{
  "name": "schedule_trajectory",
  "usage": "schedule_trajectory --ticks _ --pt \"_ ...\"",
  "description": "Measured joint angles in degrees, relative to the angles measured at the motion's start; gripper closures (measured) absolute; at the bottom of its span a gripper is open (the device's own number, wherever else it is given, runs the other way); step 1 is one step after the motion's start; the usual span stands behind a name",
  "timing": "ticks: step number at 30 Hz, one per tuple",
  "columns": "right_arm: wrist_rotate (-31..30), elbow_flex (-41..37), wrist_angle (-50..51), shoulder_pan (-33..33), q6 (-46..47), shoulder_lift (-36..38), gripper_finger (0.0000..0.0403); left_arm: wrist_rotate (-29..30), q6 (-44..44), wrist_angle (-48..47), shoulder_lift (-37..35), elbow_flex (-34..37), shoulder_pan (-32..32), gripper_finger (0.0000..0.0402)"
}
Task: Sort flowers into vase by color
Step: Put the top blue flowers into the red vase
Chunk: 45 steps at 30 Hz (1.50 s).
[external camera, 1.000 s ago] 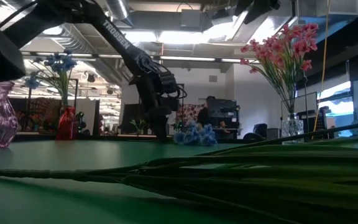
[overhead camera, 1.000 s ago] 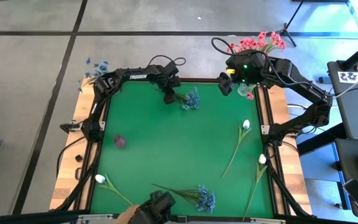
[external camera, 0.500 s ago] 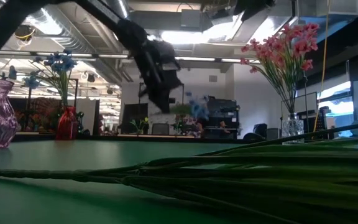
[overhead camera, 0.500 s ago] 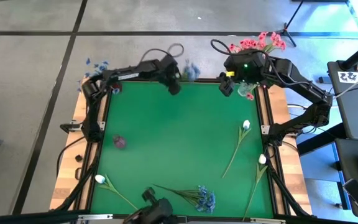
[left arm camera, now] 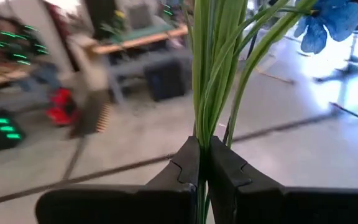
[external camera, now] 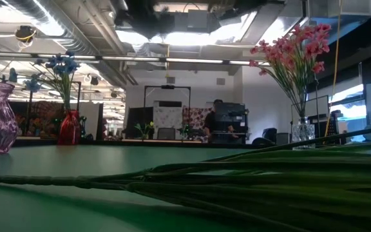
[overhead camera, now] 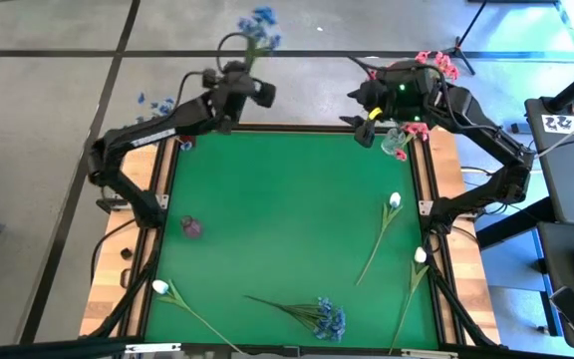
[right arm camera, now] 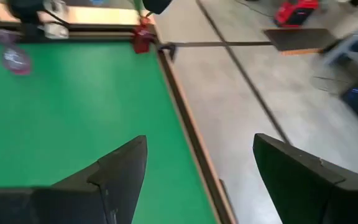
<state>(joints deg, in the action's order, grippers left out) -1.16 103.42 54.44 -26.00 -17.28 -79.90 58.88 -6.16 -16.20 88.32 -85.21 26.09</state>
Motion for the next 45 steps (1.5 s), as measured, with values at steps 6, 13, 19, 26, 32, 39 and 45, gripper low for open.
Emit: schedule_trajectory --ticks 6,13,19,26,32,39,45 --pt "8.4 0.0 1.2 -0.9 2.3 0.8 0.0109 11.6 0.3 11.6 -7.2 14.4 -7.4 0.0393" --pt "15.4 0.0 0.7 5.9 11.4 1.4 0.0109 17.3 0.6 17.3 -11.6 27.8 -12.2 0.0393" --pt "10.9 0.0 -0.3 15.1 18.0 1.6 0.0109 20.1 2.8 17.1 -12.3 32.6 -12.7 0.0393" --pt "2.8 0.0 -4.3 18.5 18.0 1.6 0.0109 23.4 -3.1 17.2 -13.3 36.6 -2.9 0.0393" --pt "-2.2 0.0 -10.6 18.4 12.2 1.6 0.0109 18.5 -3.9 21.8 -13.0 37.1 6.9 0.0393" --pt "-4.5 0.0 -22.1 14.2 6.5 1.6 0.0109 16.6 -1.1 26.5 -12.5 37.1 15.3 0.0393" --pt "-3.2 0.0 -24.9 9.8 6.4 1.6 0.0109 13.4 1.1 32.6 -9.9 37.1 20.2 0.0393"
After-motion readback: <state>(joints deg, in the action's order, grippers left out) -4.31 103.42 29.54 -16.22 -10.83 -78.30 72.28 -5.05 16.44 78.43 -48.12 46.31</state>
